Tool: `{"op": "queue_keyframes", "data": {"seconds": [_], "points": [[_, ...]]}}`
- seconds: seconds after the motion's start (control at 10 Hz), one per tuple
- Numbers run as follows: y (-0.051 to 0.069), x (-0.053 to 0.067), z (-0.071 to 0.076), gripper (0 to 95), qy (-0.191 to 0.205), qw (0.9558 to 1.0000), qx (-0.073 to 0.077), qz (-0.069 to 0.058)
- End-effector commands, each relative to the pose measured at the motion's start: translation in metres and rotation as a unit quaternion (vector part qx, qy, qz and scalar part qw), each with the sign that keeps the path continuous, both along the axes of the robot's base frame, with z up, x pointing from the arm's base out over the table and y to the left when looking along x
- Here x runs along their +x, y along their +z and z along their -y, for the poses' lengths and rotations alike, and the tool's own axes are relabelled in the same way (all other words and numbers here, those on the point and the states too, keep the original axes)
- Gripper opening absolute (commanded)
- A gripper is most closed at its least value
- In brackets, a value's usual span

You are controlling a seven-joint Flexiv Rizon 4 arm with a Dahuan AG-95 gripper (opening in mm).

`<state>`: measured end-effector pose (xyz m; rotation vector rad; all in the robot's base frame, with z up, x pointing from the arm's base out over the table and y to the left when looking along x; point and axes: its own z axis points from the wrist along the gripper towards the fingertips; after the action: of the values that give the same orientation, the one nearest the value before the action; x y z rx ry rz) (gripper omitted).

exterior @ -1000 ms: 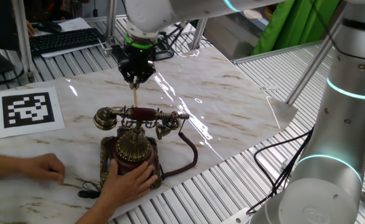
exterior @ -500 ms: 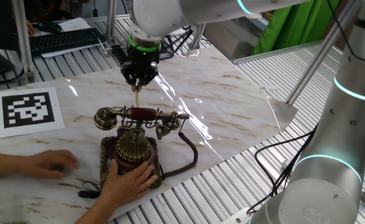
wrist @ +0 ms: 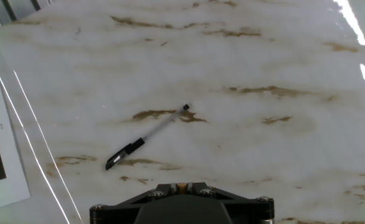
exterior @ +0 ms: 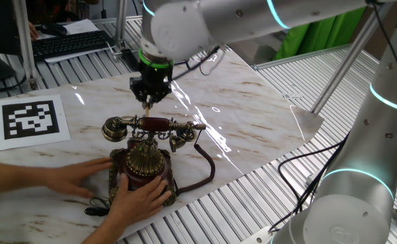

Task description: Dial a number on an old rotary phone

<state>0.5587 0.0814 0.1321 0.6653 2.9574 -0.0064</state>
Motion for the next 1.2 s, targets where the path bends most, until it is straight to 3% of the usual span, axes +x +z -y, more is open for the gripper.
{"op": "queue_keyframes", "data": {"seconds": [0.1,1.2], "points": [[-0.001,-0.001,0.0,0.0,0.001,1.0,0.001,-0.001],[-0.011,-0.005,-0.011,0.0,-0.003,0.9999,-0.004,0.016]]}}
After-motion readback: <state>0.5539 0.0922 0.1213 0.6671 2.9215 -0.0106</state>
